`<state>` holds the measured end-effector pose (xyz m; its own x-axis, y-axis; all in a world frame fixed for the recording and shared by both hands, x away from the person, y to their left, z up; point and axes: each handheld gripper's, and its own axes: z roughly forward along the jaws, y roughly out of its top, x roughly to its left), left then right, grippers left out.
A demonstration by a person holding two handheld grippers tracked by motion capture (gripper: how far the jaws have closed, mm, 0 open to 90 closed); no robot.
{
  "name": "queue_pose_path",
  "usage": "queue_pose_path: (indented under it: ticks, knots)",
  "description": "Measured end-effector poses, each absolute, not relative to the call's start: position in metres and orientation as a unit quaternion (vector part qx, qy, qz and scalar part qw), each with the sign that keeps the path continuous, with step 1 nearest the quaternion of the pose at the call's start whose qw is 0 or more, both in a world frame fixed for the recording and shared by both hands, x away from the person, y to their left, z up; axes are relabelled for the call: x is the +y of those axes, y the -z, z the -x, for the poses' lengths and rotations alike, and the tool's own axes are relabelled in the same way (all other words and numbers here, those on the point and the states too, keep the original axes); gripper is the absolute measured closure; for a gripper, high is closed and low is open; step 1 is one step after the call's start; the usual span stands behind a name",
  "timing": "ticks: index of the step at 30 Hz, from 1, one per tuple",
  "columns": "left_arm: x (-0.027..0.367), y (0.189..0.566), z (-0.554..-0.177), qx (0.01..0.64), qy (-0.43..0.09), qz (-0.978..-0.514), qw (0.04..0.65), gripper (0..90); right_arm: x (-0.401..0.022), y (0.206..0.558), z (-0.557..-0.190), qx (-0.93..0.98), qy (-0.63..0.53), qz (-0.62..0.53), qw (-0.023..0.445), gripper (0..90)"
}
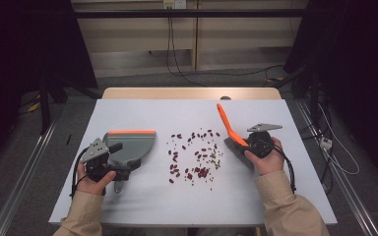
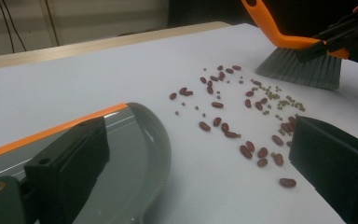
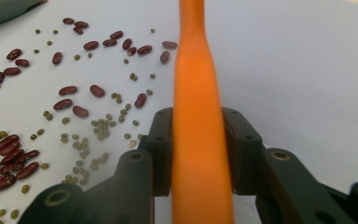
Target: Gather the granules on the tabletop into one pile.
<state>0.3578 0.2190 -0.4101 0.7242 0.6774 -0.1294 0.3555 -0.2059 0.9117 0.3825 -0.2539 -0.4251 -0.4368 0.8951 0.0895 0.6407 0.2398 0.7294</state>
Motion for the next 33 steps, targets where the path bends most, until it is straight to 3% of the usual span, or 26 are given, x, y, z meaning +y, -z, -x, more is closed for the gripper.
queue_pose_path:
  ticks: [11, 27, 33]
  knots:
    - [0.216, 0.416, -0.357, 0.342, -0.144, -0.764, 0.527, 4.8, -0.250, 0.429, -0.381, 0.757, -0.363, -0.509, 0.190, 70.9]
    - [0.221, 0.419, -0.355, 0.350, -0.140, -0.763, 0.525, 4.8, -0.262, 0.428, -0.384, 0.739, -0.400, -0.522, 0.146, 71.2]
    - [0.222, 0.421, -0.355, 0.352, -0.137, -0.764, 0.524, 4.8, -0.268, 0.419, -0.389, 0.731, -0.420, -0.514, 0.161, 71.2]
